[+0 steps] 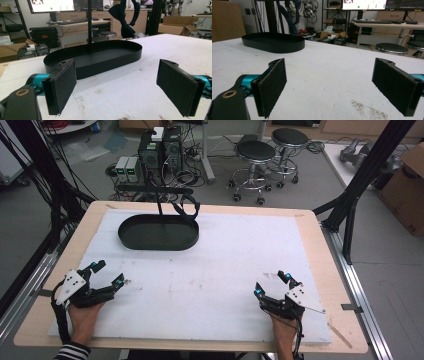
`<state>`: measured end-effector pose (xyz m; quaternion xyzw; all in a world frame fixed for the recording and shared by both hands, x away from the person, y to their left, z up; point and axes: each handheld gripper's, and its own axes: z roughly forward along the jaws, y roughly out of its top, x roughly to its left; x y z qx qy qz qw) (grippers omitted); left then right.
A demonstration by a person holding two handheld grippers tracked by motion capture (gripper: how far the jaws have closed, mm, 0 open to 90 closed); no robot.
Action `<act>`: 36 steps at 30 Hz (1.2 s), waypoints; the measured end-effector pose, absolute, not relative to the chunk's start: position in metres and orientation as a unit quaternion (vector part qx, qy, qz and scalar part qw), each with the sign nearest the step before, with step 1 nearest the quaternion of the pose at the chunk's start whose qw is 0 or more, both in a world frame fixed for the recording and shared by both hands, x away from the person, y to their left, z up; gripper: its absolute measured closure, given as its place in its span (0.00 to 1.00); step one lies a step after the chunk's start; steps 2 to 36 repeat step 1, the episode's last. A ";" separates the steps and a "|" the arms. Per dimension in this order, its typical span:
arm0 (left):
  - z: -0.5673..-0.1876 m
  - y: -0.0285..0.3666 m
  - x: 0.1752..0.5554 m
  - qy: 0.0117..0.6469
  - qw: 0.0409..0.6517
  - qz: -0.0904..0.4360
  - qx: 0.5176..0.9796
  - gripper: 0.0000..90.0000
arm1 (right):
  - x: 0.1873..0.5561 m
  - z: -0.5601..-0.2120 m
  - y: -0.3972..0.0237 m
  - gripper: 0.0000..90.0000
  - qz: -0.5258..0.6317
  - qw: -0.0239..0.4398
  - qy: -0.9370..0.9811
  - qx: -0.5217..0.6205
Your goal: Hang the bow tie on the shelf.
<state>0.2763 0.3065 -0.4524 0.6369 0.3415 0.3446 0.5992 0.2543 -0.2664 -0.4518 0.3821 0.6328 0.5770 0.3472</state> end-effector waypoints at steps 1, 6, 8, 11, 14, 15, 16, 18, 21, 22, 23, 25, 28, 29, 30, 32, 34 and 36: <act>-0.452 0.307 0.276 0.341 0.599 0.345 0.637 0.18 | 0.255 -0.452 -0.267 0.13 0.576 0.349 0.634 0.380; -0.452 0.307 0.276 0.341 0.599 0.345 0.637 0.18 | 0.255 -0.452 -0.267 0.13 0.576 0.349 0.634 0.380; -0.452 0.307 0.276 0.341 0.599 0.345 0.637 0.18 | 0.255 -0.452 -0.267 0.13 0.576 0.349 0.634 0.380; -0.452 0.307 0.276 0.341 0.599 0.345 0.637 0.18 | 0.255 -0.452 -0.267 0.13 0.576 0.349 0.634 0.380; -0.452 0.307 0.276 0.341 0.599 0.345 0.637 0.18 | 0.255 -0.452 -0.267 0.13 0.576 0.349 0.634 0.380; -0.452 0.307 0.276 0.341 0.599 0.345 0.637 0.18 | 0.255 -0.452 -0.267 0.13 0.576 0.349 0.634 0.380; -0.452 0.307 0.276 0.341 0.599 0.345 0.637 0.18 | 0.255 -0.452 -0.267 0.13 0.576 0.349 0.634 0.380; -0.452 0.307 0.276 0.341 0.599 0.345 0.637 0.18 | 0.255 -0.452 -0.267 0.13 0.576 0.349 0.634 0.380; -0.452 0.307 0.276 0.341 0.599 0.345 0.637 0.18 | 0.255 -0.452 -0.267 0.13 0.576 0.349 0.634 0.380; -0.452 0.307 0.276 0.341 0.599 0.345 0.637 0.18 | 0.255 -0.452 -0.267 0.13 0.576 0.349 0.634 0.380; -0.452 0.307 0.276 0.341 0.599 0.345 0.637 0.18 | 0.255 -0.452 -0.267 0.13 0.576 0.349 0.634 0.380; -0.452 0.307 0.276 0.341 0.599 0.345 0.637 0.18 | 0.255 -0.452 -0.267 0.13 0.576 0.349 0.634 0.380; -0.452 0.307 0.276 0.341 0.599 0.345 0.637 0.18 | 0.255 -0.452 -0.267 0.13 0.576 0.349 0.634 0.380; -0.452 0.307 0.276 0.341 0.599 0.345 0.637 0.18 | 0.255 -0.452 -0.267 0.13 0.576 0.349 0.634 0.380; -0.452 0.307 0.276 0.341 0.599 0.345 0.637 0.18 | 0.255 -0.452 -0.267 0.13 0.576 0.349 0.634 0.380; -0.452 0.307 0.276 0.341 0.599 0.345 0.637 0.18 | 0.255 -0.452 -0.267 0.13 0.576 0.349 0.634 0.380; -0.452 0.307 0.276 0.341 0.599 0.345 0.637 0.18 | 0.255 -0.452 -0.267 0.13 0.576 0.349 0.634 0.380; -0.452 0.307 0.276 0.341 0.599 0.345 0.637 0.18 | 0.255 -0.452 -0.267 0.13 0.576 0.349 0.634 0.380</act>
